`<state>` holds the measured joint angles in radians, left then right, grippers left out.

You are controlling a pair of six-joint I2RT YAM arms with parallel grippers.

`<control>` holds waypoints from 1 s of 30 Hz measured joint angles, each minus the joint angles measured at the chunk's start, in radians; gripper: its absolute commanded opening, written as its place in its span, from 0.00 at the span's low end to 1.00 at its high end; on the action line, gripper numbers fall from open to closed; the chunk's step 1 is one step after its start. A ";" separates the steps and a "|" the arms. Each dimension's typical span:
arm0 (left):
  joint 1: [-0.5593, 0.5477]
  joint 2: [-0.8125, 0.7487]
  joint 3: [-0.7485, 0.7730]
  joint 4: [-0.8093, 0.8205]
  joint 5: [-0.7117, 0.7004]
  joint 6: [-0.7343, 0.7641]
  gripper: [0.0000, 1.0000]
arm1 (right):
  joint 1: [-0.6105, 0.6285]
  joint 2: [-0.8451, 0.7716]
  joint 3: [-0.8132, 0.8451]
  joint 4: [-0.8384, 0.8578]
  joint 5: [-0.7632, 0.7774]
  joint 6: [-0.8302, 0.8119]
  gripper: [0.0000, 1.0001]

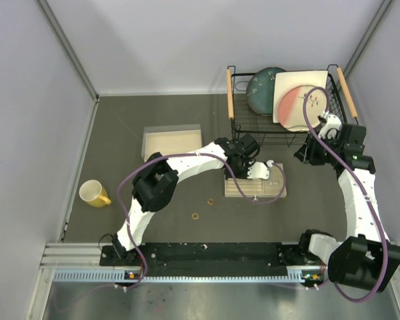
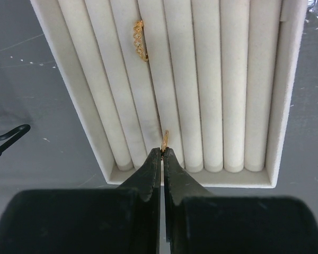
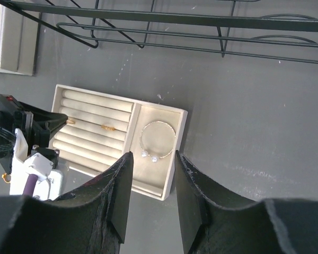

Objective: Organize the mixed jewelry

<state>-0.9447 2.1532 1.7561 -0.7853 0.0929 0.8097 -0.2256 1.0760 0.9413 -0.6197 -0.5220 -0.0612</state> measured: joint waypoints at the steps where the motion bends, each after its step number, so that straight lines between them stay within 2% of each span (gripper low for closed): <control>1: 0.000 0.000 0.000 0.000 0.000 0.000 0.00 | 0.000 0.000 0.000 0.000 0.000 0.000 0.38; 30: 0.000 0.025 0.015 0.003 -0.024 -0.024 0.00 | 0.000 0.000 -0.001 0.003 -0.014 0.000 0.37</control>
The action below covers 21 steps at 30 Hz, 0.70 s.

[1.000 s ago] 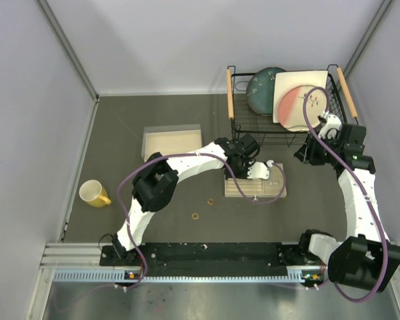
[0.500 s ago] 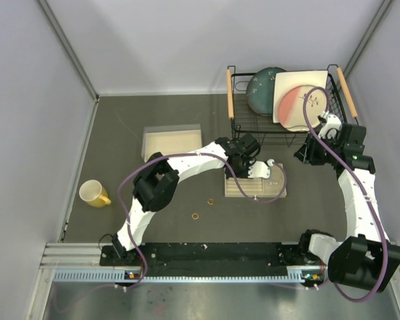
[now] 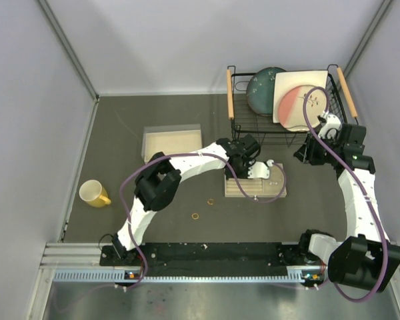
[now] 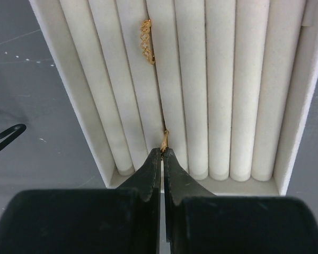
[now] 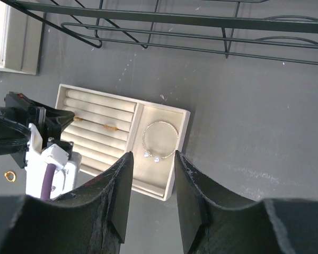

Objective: Organize the mixed jewelry

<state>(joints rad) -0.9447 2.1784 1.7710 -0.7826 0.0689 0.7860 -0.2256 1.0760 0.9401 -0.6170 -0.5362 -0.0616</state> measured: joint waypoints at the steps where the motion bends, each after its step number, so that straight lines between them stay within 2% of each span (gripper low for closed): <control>1: 0.000 0.004 0.000 0.001 -0.002 -0.002 0.00 | 0.000 0.000 0.000 0.000 0.000 0.000 0.37; 17: -0.016 0.026 0.010 0.003 -0.044 -0.031 0.00 | 0.000 0.000 -0.003 0.003 -0.004 0.001 0.37; 21: -0.021 0.027 0.011 0.002 -0.061 -0.034 0.10 | 0.000 -0.002 -0.011 0.002 -0.004 0.001 0.37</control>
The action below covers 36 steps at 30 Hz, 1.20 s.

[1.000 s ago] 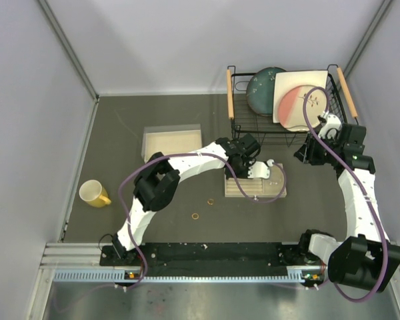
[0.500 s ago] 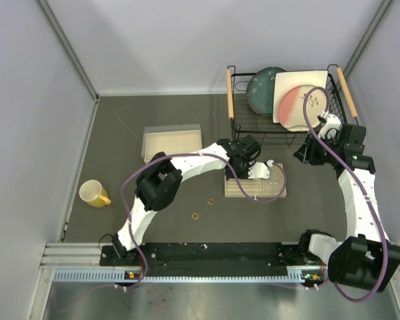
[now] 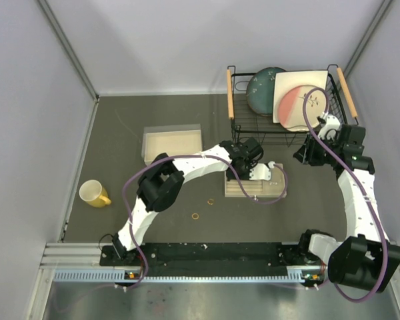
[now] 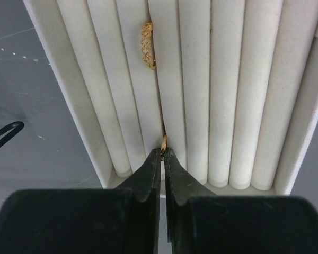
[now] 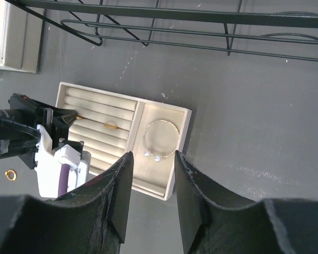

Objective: Organize the mixed jewelry

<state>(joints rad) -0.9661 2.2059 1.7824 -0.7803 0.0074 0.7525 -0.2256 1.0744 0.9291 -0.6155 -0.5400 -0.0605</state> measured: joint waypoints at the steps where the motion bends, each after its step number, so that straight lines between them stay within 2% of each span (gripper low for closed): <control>1: -0.002 0.000 0.000 0.000 -0.003 -0.002 0.13 | 0.000 0.000 0.000 0.001 0.000 0.000 0.37; 5: -0.004 0.000 0.000 0.001 -0.013 -0.005 0.26 | 0.000 -0.012 0.000 0.002 0.000 0.000 0.37; 12: -0.005 -0.007 0.005 0.000 -0.044 -0.013 0.39 | 0.000 -0.037 0.000 0.001 0.000 0.001 0.38; 18: -0.002 -0.058 0.005 -0.023 -0.049 -0.030 0.42 | 0.000 -0.048 0.000 -0.001 0.000 0.001 0.38; 23: 0.018 -0.209 -0.049 -0.035 0.011 -0.063 0.40 | 0.000 -0.049 0.000 -0.003 0.000 0.000 0.38; 30: 0.051 -0.536 -0.348 -0.032 0.093 -0.101 0.39 | 0.000 -0.051 -0.021 -0.006 -0.009 -0.008 0.39; 36: 0.054 -0.591 -0.596 -0.026 0.132 -0.156 0.38 | 0.000 -0.051 -0.038 -0.015 -0.031 -0.018 0.39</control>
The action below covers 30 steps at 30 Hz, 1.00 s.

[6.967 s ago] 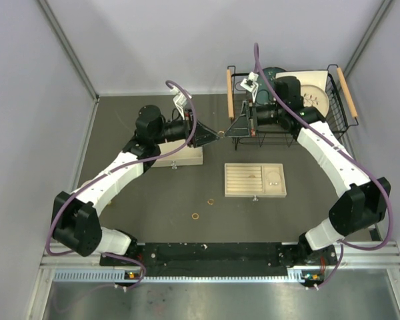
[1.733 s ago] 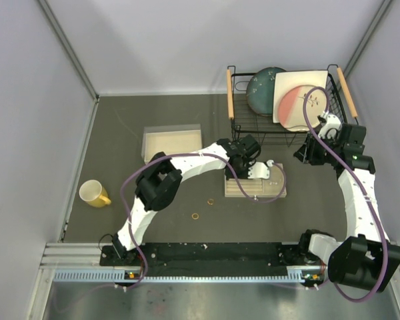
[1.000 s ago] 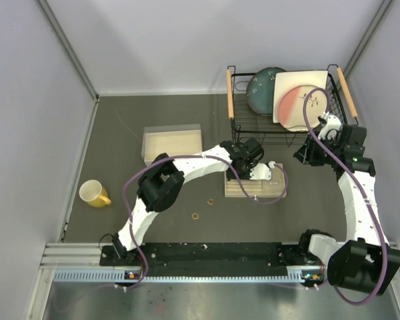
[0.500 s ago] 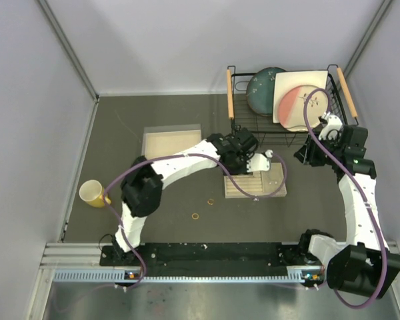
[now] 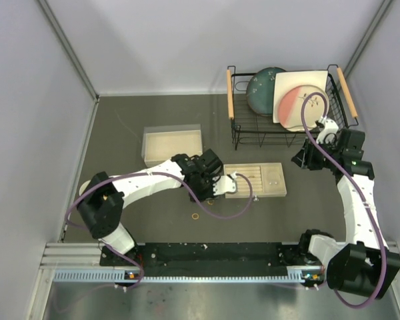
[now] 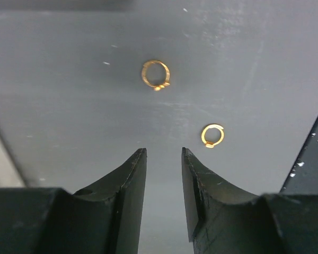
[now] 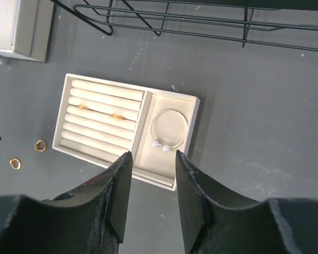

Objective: Organize the mixed jewelry

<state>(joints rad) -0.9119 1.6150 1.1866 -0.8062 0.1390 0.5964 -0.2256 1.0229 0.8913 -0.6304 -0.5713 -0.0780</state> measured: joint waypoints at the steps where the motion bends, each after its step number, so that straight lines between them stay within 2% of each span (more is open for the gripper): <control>1: 0.000 0.000 -0.023 0.003 0.007 -0.007 0.38 | 0.000 0.001 -0.001 -0.001 -0.004 -0.001 0.39; 5: 0.001 0.000 -0.076 0.041 0.045 -0.047 0.39 | 0.000 0.001 -0.001 -0.002 -0.018 -0.005 0.39; 11: 0.002 0.023 -0.076 0.131 0.055 -0.105 0.40 | 0.000 0.008 -0.002 -0.006 -0.031 -0.010 0.39; 19: 0.008 0.162 -0.015 0.159 0.051 -0.244 0.41 | 0.000 0.014 -0.002 -0.006 -0.036 -0.019 0.39; 30: 0.021 0.185 0.046 0.174 0.024 -0.361 0.41 | 0.000 0.021 -0.008 -0.006 -0.036 -0.027 0.39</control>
<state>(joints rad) -0.8906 1.8000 1.2324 -0.6327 0.1631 0.2356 -0.2256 1.0435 0.8833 -0.6369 -0.6071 -0.1047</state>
